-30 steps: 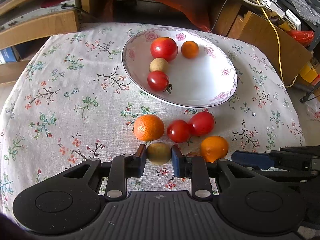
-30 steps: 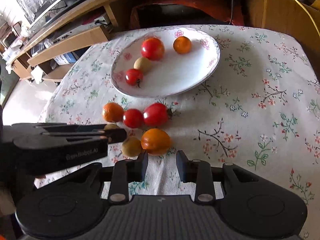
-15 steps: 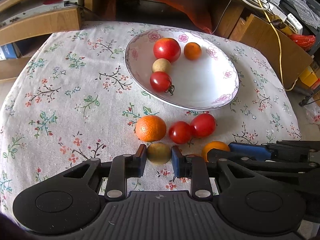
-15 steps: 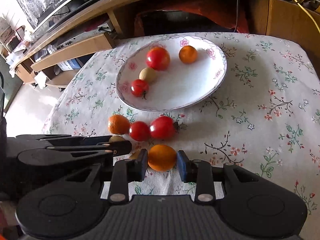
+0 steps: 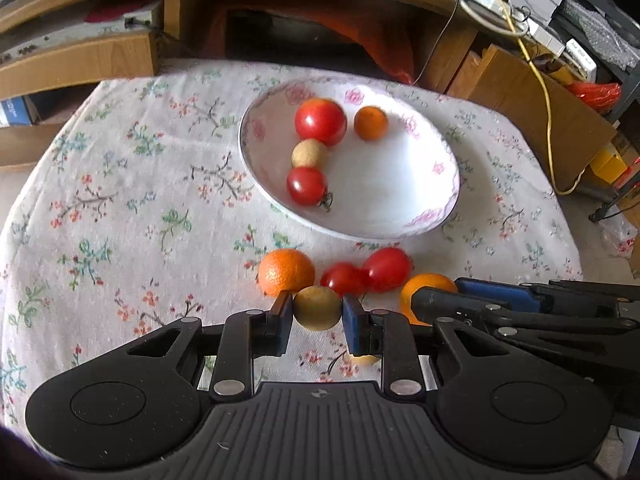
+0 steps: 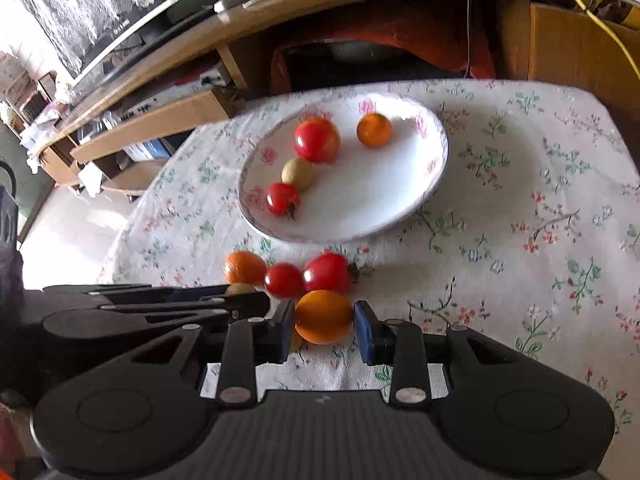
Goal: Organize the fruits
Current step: 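Carry the kiwi and mandarin over the white bowl and open both tools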
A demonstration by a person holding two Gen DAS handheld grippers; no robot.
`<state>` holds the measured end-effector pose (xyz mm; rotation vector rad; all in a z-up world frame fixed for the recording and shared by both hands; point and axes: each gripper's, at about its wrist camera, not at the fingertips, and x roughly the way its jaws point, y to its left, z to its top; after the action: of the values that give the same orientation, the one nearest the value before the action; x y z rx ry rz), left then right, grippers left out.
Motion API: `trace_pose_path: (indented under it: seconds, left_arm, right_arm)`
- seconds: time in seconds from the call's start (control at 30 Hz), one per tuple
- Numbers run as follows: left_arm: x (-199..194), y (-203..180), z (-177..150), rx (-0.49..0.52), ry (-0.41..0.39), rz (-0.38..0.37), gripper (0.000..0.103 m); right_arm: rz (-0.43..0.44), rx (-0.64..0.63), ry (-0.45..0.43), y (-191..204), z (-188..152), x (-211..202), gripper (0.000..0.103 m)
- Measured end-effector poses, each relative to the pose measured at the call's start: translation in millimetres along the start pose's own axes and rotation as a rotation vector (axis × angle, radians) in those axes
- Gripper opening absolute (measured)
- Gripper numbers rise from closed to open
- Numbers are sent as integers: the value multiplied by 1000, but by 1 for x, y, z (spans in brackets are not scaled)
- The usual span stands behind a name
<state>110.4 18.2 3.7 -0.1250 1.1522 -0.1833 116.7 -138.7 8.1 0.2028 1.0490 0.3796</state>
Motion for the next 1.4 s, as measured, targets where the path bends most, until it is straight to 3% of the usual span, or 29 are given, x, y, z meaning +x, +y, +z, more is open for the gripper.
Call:
trace_pose_path:
  seconds: [0.6, 0.97, 1.4]
  left_arm:
    - [8, -3, 45, -22, -48, -3, 32]
    - [16, -5, 52, -20, -36, 14, 33]
    - [-5, -8, 54, -28, -52, 19, 40]
  right_arm:
    - [-15, 3, -74, -10, 44, 9, 32]
    - [-27, 3, -64, -18, 55, 23, 32]
    - [-36, -12, -103, -14, 59, 15, 30]
